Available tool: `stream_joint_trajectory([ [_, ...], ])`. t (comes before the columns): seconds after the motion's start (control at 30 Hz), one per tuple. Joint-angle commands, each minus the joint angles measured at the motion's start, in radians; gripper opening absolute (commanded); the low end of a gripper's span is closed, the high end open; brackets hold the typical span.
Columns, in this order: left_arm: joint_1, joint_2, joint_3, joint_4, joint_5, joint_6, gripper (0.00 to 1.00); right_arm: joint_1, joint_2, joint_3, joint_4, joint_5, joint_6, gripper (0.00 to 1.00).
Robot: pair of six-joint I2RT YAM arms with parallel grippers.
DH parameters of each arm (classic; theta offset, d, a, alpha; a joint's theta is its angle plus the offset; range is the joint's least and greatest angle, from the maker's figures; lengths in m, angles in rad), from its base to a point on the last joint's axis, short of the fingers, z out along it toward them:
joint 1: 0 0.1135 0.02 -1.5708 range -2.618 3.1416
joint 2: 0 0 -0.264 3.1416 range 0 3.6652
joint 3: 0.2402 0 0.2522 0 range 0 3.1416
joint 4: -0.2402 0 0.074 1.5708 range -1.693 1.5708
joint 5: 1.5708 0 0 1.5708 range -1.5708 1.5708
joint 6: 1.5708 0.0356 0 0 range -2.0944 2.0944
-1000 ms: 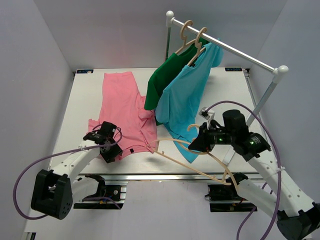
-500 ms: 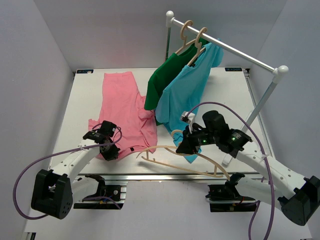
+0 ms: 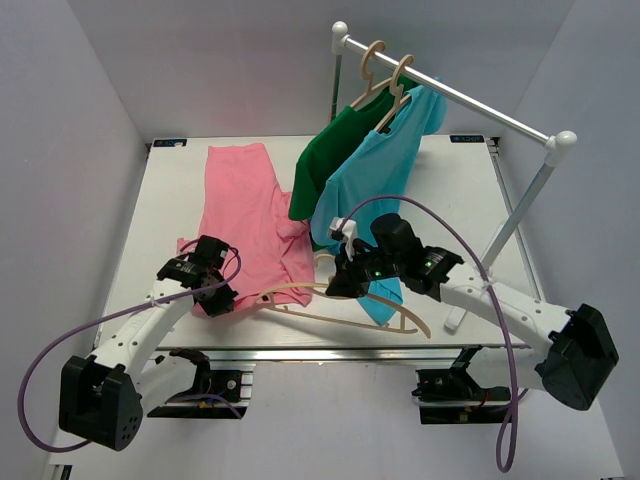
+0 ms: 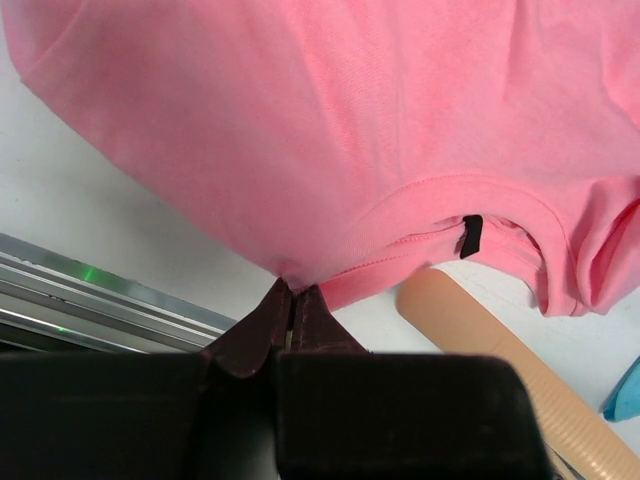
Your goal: Place the t-shirt on the hanger
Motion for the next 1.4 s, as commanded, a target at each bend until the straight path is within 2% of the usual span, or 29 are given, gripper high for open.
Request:
stream_joint_trajectory([
  [0.0, -0.002, -0.009, 0.035, -0.01, 0.001, 0.006, 0.0, 0.014, 0.022, 0.071, 0.084, 0.0, -0.065, 0.0],
  [0.37, -0.002, -0.003, 0.044, -0.008, 0.02, 0.005, 0.0, 0.036, 0.13, 0.094, 0.138, -0.062, -0.114, 0.0],
  [0.5, -0.002, 0.0, 0.093, -0.016, 0.014, 0.015, 0.0, 0.062, 0.148, 0.065, 0.19, -0.101, -0.201, 0.0],
  [0.77, -0.002, 0.016, 0.158, -0.068, 0.023, 0.054, 0.0, 0.115, 0.203, 0.036, 0.447, 0.049, -0.283, 0.0],
  [0.9, -0.002, -0.003, 0.182, -0.08, 0.032, 0.076, 0.0, 0.115, 0.245, 0.014, 0.532, 0.05, -0.345, 0.0],
  [1.03, -0.003, -0.007, 0.212, -0.114, 0.017, 0.097, 0.0, 0.115, 0.22, -0.027, 0.633, 0.073, -0.352, 0.0],
  [1.17, -0.002, 0.009, 0.247, -0.142, 0.004, 0.116, 0.0, 0.117, 0.219, -0.016, 0.603, -0.037, -0.451, 0.0],
  [1.23, -0.002, 0.014, 0.267, -0.136, 0.021, 0.129, 0.0, 0.117, 0.251, 0.014, 0.537, -0.176, -0.509, 0.0],
  [1.37, -0.003, 0.026, 0.294, -0.146, 0.054, 0.19, 0.0, 0.128, 0.298, 0.039, 0.501, -0.246, -0.589, 0.0],
])
